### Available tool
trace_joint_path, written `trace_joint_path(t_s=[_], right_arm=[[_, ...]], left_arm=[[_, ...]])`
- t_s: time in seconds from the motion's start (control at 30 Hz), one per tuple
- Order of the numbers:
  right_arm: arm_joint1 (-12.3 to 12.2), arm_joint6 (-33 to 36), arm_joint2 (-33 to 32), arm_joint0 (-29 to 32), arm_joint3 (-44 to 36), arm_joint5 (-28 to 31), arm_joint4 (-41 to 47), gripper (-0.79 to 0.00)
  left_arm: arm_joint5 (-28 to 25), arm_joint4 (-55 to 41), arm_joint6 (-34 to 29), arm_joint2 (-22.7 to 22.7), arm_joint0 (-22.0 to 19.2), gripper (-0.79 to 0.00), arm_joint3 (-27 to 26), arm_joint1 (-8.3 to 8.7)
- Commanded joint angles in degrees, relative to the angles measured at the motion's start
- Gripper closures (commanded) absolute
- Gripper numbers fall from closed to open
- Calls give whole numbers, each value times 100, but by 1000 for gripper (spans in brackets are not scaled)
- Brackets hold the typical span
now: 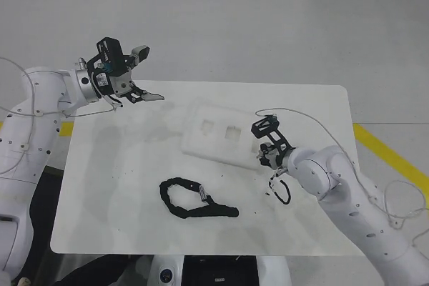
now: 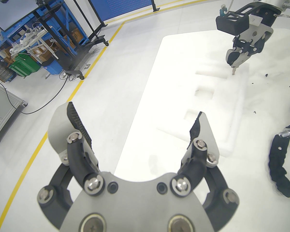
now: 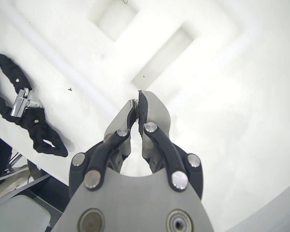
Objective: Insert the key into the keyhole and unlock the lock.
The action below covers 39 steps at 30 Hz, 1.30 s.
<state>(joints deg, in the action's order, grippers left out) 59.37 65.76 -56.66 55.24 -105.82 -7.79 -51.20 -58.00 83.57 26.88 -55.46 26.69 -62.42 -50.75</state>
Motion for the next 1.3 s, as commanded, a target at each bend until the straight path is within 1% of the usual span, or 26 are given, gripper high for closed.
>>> trace_joint_path(t_s=[0.0,0.23,0.37,0.47,0.57,0.63,0.7,0.83,0.9,0.93,1.0,1.13,1.27], right_arm=[[2,23,-3,-3,-18,-43,-132,0],[-21,271,-48,152,-496,-212,-801,0],[-61,216,-291,410,-862,-176,-861,0],[-93,-17,-495,689,-1166,10,-729,0],[-123,-593,-833,1062,-1251,408,-106,0],[-145,-1036,-1064,1329,-1195,834,386,0],[-174,-1358,-1317,1571,-1021,1078,591,0],[-200,-2179,-1674,2032,-622,1949,1469,0],[-217,-2532,-1896,2219,-407,2223,1687,0],[-218,-2732,-1965,2321,-310,2491,1975,0],[-235,-2990,-2183,2450,-89,2704,2139,0],[-246,-3491,-2494,2658,260,3289,2743,0],[-251,-3745,-2709,2748,534,3513,3120,0]], left_arm=[[0,0,0,0,0,-785,0,0],[0,0,0,0,0,-785,0,0],[0,0,0,0,0,-785,0,0],[0,0,0,0,0,-785,0,0],[0,0,0,0,0,-785,0,0],[0,0,0,0,0,-785,0,0],[0,0,0,0,0,-785,0,0],[0,0,0,0,0,-785,0,0],[0,0,0,0,0,-785,0,0],[0,0,0,0,0,-785,0,0],[0,0,0,0,0,-785,0,0],[0,0,0,0,0,-785,0,0],[0,0,0,0,0,-785,0,0]])
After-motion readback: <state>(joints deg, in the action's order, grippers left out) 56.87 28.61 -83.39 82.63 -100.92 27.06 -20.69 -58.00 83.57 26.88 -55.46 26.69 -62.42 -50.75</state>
